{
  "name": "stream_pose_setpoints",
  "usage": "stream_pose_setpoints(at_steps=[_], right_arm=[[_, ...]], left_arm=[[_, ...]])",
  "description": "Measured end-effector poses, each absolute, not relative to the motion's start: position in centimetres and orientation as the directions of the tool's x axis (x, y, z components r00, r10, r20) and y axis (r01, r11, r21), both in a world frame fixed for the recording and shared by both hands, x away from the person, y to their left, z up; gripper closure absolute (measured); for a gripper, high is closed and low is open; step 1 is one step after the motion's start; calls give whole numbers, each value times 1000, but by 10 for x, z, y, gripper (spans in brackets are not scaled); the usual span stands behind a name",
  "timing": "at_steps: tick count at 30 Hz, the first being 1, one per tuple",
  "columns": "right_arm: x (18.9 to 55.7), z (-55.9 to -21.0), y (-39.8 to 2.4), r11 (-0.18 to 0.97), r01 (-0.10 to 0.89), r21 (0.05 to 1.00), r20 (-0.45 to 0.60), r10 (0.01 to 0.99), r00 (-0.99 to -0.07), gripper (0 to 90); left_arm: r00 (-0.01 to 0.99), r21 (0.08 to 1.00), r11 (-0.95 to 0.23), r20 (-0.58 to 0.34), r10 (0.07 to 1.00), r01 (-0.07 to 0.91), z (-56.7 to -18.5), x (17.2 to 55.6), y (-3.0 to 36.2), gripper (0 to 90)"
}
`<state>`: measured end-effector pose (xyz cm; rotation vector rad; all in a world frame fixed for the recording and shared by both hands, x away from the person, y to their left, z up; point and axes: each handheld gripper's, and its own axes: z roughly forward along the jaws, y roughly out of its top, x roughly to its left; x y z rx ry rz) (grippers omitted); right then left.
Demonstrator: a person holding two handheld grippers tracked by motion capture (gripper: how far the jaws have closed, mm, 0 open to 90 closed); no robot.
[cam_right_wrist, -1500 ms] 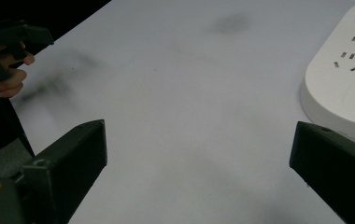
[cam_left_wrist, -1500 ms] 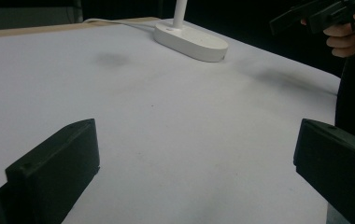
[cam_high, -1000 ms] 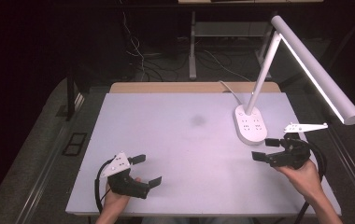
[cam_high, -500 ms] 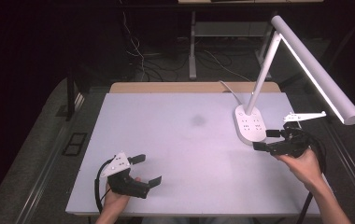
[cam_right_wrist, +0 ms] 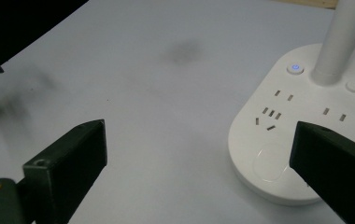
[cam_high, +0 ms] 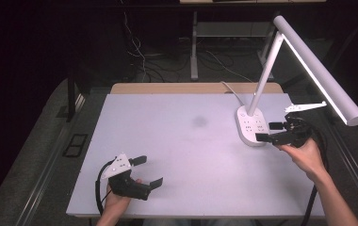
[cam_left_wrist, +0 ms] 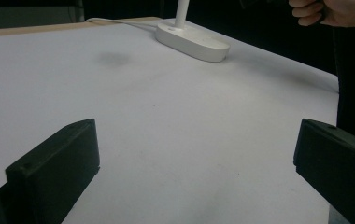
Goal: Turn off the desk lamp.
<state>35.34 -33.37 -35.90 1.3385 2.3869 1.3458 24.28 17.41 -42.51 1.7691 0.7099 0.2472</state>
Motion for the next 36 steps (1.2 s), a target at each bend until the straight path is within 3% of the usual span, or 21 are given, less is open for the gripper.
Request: stream_pose_setpoints(at_steps=[24, 25, 28, 29, 32, 36], right_arm=[[399, -361, -346, 222, 674, 704, 299, 769, -565, 43], [404, -360, -348, 226, 676, 702, 299, 768, -567, 153], [407, -359, -350, 223, 674, 705, 289, 777, -559, 162], [411, -359, -351, 232, 678, 697, 275, 788, -551, 230], [415, -360, -353, 228, 677, 700, 272, 791, -548, 254], [426, -364, -355, 217, 684, 696, 274, 801, -533, 398]], left_arm=[[794, 929, -155, -192, 577, 337, -425, 243, 175, 0], [794, 929, -155, -192, 577, 337, -425, 243, 175, 0], [794, 929, -154, -193, 576, 337, -425, 243, 175, 0], [795, 929, -154, -194, 575, 337, -425, 243, 175, 0], [796, 929, -154, -194, 573, 337, -425, 243, 175, 0], [797, 929, -155, -193, 572, 336, -425, 244, 176, 0]])
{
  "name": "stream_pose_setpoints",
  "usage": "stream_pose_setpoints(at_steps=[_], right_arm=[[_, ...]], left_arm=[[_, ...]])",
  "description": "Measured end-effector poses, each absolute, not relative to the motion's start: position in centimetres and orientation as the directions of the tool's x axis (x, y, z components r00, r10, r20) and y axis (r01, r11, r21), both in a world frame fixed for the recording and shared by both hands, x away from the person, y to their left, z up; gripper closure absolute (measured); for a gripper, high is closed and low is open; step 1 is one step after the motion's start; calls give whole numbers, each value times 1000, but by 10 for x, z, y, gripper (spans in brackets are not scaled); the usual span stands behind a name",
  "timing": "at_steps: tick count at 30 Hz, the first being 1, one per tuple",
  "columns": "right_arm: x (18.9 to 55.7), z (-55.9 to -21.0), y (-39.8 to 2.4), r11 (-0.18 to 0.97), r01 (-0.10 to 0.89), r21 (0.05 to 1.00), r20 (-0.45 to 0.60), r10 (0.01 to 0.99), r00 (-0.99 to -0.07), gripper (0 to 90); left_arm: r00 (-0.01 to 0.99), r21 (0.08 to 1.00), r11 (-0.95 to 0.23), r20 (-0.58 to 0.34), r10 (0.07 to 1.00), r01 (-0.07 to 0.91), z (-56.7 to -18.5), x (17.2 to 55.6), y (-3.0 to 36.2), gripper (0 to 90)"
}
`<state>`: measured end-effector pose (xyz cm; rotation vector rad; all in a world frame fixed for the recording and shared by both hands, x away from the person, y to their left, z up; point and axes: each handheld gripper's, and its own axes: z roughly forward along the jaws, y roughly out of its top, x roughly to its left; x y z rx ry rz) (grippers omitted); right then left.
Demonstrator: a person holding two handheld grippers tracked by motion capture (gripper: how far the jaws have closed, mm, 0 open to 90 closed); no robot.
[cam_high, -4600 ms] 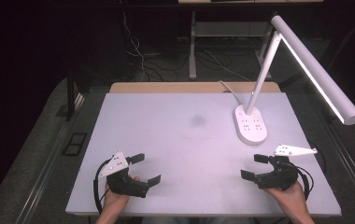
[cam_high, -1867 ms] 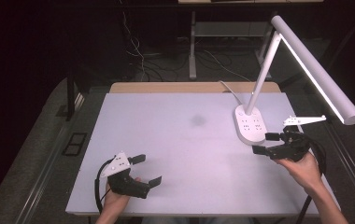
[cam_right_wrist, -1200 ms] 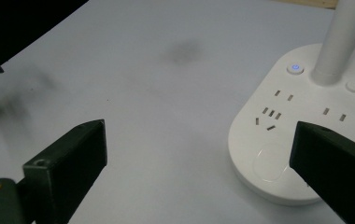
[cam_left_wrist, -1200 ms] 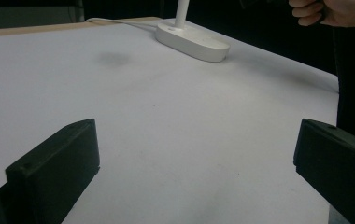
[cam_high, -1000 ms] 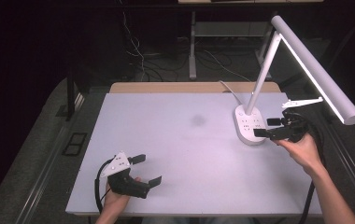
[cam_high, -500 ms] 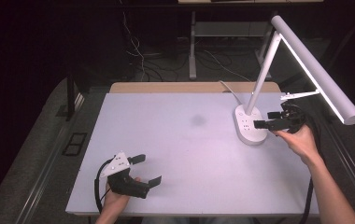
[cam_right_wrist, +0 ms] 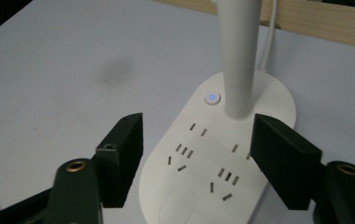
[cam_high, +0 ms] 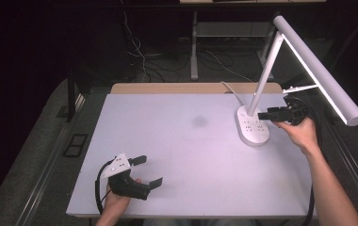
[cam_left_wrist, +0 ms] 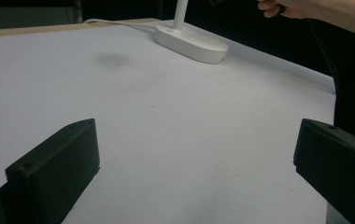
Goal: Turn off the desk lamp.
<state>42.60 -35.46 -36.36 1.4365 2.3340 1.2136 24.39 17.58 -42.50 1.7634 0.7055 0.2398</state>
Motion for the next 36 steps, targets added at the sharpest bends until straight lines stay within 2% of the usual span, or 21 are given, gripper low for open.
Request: stream_pose_setpoints(at_steps=[4, 5, 6, 7, 8, 12, 13, 14, 17, 20, 36], right_arm=[[435, -369, -355, 216, 695, 686, 266, 815, -516, 512], [435, -369, -355, 216, 695, 686, 266, 815, -516, 512], [440, -373, -356, 210, 701, 681, 265, 822, -504, 579], [440, -373, -356, 210, 701, 681, 265, 822, -504, 579], [444, -376, -359, 199, 700, 686, 267, 826, -497, 646], [452, -381, -363, 174, 699, 693, 261, 844, -469, 772], [452, -381, -363, 174, 699, 693, 261, 844, -469, 772], [456, -385, -366, 162, 697, 699, 268, 844, -465, 819], [461, -389, -368, 138, 703, 697, 287, 845, -451, 871], [466, -394, -368, 116, 710, 695, 303, 848, -435, 899], [482, -423, -360, 50, 762, 646, 346, 870, -351, 900]], left_arm=[[799, 929, -152, -198, 568, 338, -425, 245, 176, 0], [799, 929, -152, -198, 568, 338, -425, 245, 176, 0], [801, 929, -149, -203, 563, 340, -425, 245, 176, 0], [801, 929, -149, -203, 563, 340, -425, 245, 176, 0], [802, 929, -150, -202, 562, 339, -424, 245, 176, 0], [806, 930, -153, -198, 559, 334, -424, 244, 176, 0], [805, 930, -153, -198, 559, 335, -424, 244, 176, 0], [805, 929, -152, -199, 560, 336, -424, 244, 176, 0], [803, 930, -151, -200, 561, 336, -424, 244, 176, 0], [803, 930, -151, -199, 562, 336, -424, 244, 176, 0], [807, 928, -163, -192, 559, 334, -424, 244, 177, 0]])
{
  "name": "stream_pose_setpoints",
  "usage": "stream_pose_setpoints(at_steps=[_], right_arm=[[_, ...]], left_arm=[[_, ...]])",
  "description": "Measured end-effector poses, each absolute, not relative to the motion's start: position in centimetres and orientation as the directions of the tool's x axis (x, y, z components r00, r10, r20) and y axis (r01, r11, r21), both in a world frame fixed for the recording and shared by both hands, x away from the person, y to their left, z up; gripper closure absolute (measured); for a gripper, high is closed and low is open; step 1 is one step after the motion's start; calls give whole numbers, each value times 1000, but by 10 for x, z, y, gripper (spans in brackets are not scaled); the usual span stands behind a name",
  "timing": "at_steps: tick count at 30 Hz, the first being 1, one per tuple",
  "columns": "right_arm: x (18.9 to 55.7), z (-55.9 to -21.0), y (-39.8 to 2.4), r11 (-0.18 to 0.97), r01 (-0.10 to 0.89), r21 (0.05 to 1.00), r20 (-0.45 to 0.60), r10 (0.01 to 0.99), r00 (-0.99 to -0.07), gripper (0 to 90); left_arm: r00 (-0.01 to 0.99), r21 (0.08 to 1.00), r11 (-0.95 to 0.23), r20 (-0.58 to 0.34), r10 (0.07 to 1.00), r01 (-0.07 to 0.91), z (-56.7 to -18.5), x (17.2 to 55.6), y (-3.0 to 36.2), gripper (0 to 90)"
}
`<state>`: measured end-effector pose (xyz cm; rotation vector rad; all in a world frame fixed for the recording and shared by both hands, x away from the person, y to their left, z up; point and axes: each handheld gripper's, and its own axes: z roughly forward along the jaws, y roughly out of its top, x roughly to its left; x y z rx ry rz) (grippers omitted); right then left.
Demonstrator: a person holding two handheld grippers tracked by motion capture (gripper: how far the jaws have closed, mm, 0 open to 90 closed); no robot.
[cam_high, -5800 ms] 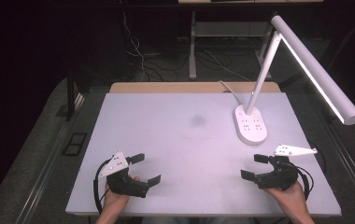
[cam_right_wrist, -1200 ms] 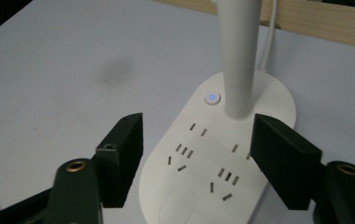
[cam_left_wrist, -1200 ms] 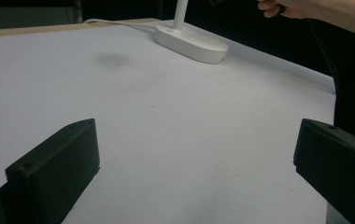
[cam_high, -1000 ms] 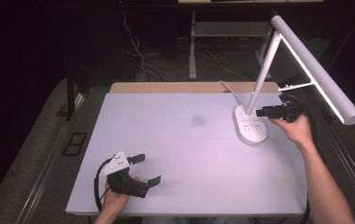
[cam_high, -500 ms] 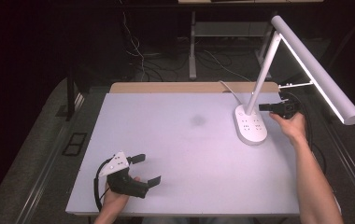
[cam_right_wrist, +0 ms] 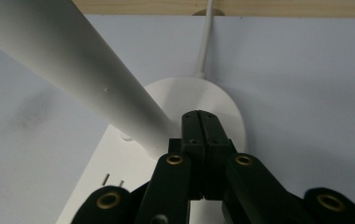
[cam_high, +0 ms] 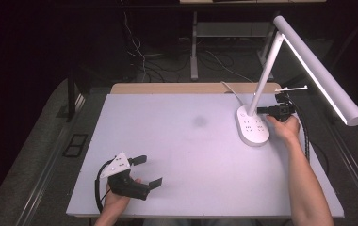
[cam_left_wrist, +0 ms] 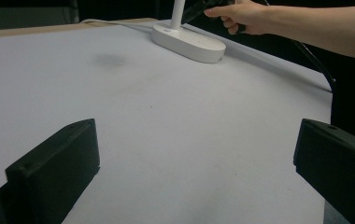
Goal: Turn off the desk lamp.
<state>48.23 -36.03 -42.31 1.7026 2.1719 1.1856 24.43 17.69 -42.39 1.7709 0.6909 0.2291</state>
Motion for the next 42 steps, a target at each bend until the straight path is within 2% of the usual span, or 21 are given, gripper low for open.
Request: stream_pose_setpoints(at_steps=[17, 42], right_arm=[[479, -428, -356, 13, 771, 637, 357, 881, -310, 900], [479, -427, -355, 29, 757, 652, 338, 883, -325, 900]], left_arm=[[809, 930, -164, -186, 557, 327, -424, 243, 175, 0], [804, 930, -157, -191, 564, 332, -424, 244, 177, 0]])
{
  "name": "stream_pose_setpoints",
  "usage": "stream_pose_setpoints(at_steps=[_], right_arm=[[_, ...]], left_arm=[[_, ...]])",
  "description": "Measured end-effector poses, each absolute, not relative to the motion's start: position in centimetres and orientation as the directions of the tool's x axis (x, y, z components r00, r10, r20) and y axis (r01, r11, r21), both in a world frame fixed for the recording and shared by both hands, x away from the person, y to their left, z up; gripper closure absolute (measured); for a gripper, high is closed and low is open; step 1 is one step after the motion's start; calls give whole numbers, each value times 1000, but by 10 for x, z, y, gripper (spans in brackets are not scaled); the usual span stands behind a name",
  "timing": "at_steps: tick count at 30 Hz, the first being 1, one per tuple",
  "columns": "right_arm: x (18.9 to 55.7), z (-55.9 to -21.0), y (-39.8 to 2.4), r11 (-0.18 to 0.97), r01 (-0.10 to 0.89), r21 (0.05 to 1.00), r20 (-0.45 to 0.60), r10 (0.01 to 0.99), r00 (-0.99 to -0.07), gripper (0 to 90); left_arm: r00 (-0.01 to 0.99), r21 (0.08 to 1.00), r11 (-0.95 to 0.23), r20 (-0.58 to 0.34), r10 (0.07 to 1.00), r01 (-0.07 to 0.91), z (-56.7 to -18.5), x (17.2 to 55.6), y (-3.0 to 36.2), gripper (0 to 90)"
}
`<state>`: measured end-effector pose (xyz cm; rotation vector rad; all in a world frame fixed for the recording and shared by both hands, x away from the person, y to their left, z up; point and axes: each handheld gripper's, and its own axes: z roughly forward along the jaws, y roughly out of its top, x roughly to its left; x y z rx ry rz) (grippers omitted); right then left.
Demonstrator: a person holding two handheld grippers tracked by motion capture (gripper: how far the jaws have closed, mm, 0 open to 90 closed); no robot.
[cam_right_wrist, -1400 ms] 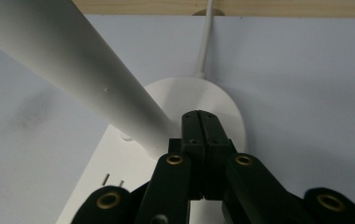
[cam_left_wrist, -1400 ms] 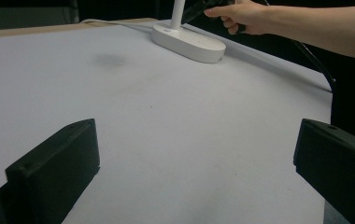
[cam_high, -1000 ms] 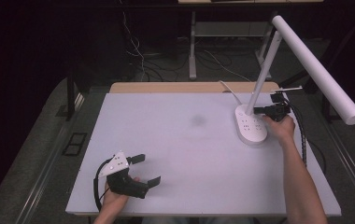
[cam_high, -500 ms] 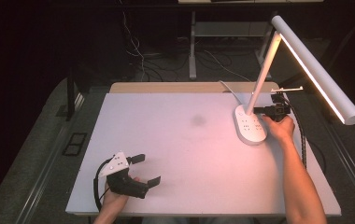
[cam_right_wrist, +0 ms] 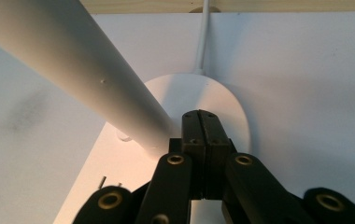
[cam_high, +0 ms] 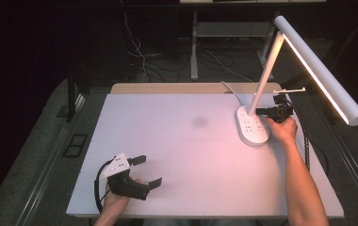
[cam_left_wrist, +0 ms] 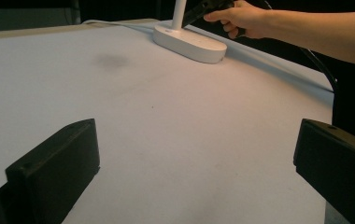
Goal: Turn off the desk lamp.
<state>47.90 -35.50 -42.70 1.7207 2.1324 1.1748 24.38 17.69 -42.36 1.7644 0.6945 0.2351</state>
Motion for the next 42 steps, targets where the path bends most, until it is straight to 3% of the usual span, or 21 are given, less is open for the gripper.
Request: stream_pose_setpoints(at_steps=[6, 42], right_arm=[[479, -426, -351, 73, 747, 660, 287, 895, -342, 900], [481, -426, -351, 67, 754, 654, 292, 897, -333, 900]], left_arm=[[803, 931, -160, -186, 567, 329, -423, 243, 178, 0], [802, 930, -166, -181, 569, 328, -423, 242, 177, 0]])
